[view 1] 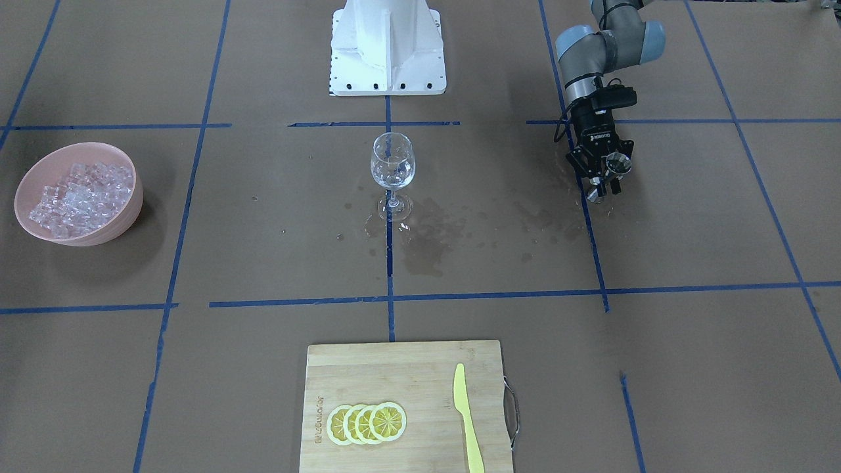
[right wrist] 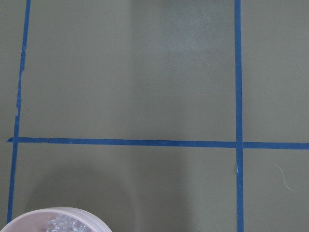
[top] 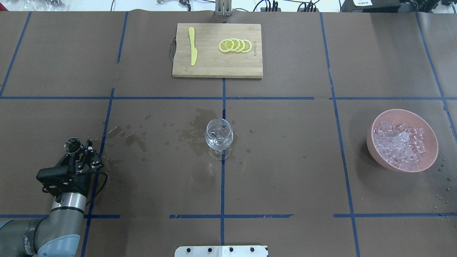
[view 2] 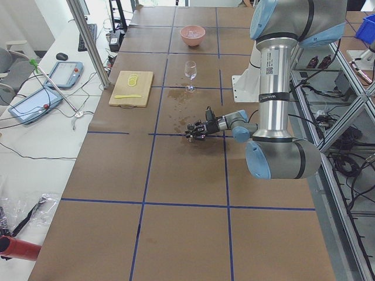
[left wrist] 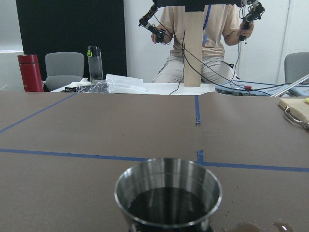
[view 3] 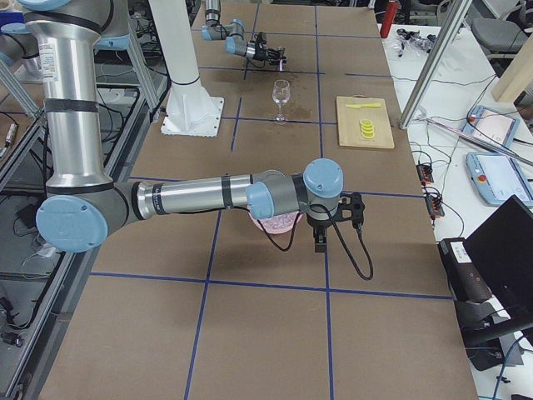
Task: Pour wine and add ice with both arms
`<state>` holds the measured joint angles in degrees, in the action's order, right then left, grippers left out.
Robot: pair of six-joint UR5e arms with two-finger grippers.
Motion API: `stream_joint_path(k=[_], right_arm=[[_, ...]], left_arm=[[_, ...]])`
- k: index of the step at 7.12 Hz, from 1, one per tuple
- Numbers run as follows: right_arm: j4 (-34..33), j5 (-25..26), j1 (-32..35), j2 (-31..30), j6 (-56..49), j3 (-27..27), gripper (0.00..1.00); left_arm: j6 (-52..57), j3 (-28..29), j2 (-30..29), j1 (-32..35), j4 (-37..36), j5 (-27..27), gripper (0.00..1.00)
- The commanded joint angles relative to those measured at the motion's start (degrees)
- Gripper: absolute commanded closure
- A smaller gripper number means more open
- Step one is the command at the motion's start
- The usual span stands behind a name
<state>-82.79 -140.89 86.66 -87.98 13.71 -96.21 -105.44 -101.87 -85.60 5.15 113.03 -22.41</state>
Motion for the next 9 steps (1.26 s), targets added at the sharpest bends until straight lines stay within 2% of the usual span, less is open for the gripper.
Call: stream_joint_path(k=[1, 5, 7, 9], right_arm=[[0.0, -0.2, 0.0, 0.0, 0.5, 0.0, 0.0], [0.0, -1.1, 0.1, -0.4, 1.1, -1.3, 0.0], [0.4, -1.1, 0.1, -0.8, 5.2, -4.1, 0.0], [0.4, -1.1, 0.0, -1.6, 5.2, -5.3, 0.0]], left_arm=[[0.1, -1.7, -0.2, 0.2, 0.2, 0.0, 1.0], [3.3, -6.0, -0.3, 2.0, 0.3, 0.0, 1.0], [12.4, -9.9, -1.0, 4.1, 1.8, -0.3, 1.0], [20.7, -10.6, -2.6, 5.6, 8.0, -0.5, 1.0]])
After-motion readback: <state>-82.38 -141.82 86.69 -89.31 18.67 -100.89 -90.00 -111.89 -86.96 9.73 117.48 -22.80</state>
